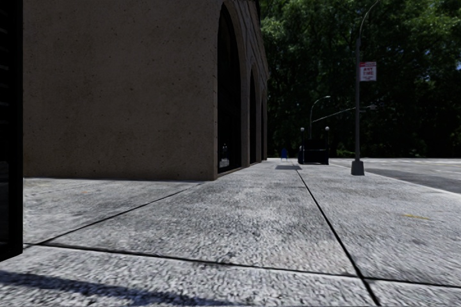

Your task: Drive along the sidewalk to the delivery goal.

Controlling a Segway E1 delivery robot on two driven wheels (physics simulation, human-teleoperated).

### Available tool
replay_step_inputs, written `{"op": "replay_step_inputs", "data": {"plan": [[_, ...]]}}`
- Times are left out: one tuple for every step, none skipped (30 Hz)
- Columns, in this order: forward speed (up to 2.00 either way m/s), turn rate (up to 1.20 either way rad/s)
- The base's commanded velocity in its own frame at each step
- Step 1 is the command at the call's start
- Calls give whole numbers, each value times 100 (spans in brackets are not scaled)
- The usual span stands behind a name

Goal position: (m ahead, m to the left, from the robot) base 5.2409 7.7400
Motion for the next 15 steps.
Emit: {"op": "replay_step_inputs", "data": {"plan": [[200,49],[200,49],[200,49],[200,49],[200,49],[200,49],[200,50],[200,52],[200,53],[200,54],[200,54],[198,54],[187,54],[172,54],[166,54]]}}
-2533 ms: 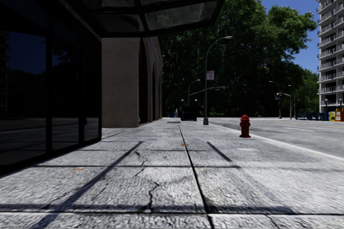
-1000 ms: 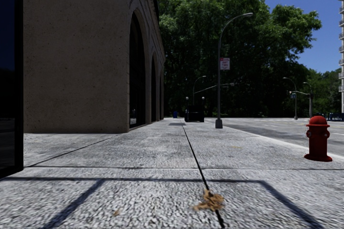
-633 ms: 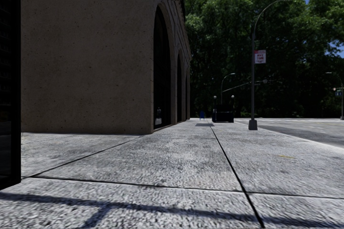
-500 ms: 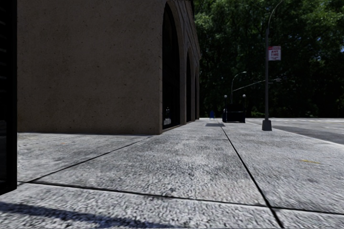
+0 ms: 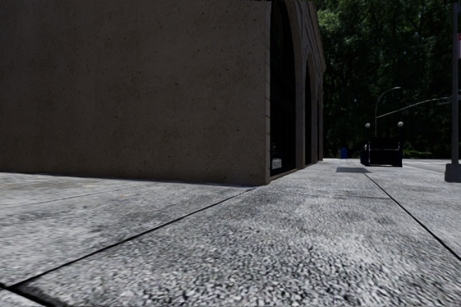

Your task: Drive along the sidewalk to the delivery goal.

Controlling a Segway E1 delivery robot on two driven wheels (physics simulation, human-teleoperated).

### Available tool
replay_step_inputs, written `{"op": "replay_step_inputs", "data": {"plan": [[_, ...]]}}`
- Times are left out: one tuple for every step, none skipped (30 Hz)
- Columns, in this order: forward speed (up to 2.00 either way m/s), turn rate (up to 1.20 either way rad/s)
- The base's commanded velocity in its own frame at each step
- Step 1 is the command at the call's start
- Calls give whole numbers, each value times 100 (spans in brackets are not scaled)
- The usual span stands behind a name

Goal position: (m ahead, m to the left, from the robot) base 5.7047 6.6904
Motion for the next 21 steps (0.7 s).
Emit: {"op": "replay_step_inputs", "data": {"plan": [[166,54],[164,54],[164,54],[164,55],[164,55],[164,55],[164,55],[164,55],[164,55],[164,55],[164,56],[164,57],[163,58],[163,58],[163,59],[163,59],[163,59],[163,59],[163,65],[163,75],[163,78]]}}
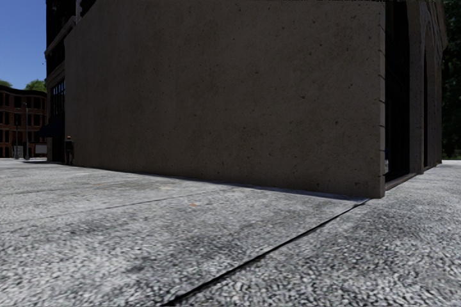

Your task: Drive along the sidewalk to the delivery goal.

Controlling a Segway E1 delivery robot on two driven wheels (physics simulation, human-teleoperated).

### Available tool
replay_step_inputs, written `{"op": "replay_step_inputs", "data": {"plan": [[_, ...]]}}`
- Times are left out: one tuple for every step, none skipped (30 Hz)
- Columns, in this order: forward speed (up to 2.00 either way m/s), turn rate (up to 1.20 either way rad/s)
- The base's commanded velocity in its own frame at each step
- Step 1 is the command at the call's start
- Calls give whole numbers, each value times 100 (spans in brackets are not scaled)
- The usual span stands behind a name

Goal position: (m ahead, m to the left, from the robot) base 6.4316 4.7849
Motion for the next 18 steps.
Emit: {"op": "replay_step_inputs", "data": {"plan": [[163,78],[163,78],[163,78],[163,77],[163,77],[163,77],[163,77],[163,77],[163,76],[163,75],[163,72],[163,72],[163,71],[163,69],[162,68],[162,65],[162,65],[162,63]]}}
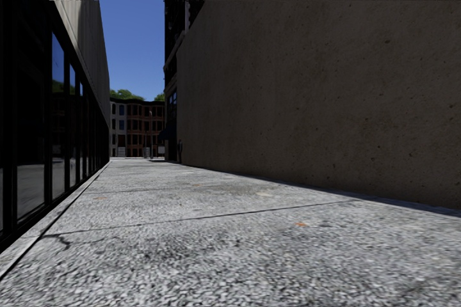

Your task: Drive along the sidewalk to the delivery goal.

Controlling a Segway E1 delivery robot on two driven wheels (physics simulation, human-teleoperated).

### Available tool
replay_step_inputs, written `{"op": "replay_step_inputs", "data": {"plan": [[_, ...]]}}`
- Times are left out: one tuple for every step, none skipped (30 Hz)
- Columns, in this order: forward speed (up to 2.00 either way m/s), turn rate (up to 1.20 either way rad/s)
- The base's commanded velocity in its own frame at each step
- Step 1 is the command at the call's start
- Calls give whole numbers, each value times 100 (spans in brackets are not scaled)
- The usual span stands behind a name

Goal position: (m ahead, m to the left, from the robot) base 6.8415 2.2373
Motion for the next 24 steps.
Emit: {"op": "replay_step_inputs", "data": {"plan": [[162,63],[162,63],[162,63],[162,63],[162,61],[162,61],[162,61],[162,61],[162,61],[162,61],[162,60],[162,60],[162,60],[162,59],[162,59],[162,56],[162,55],[162,55],[162,0],[162,0],[162,0],[162,0],[162,0],[162,0]]}}
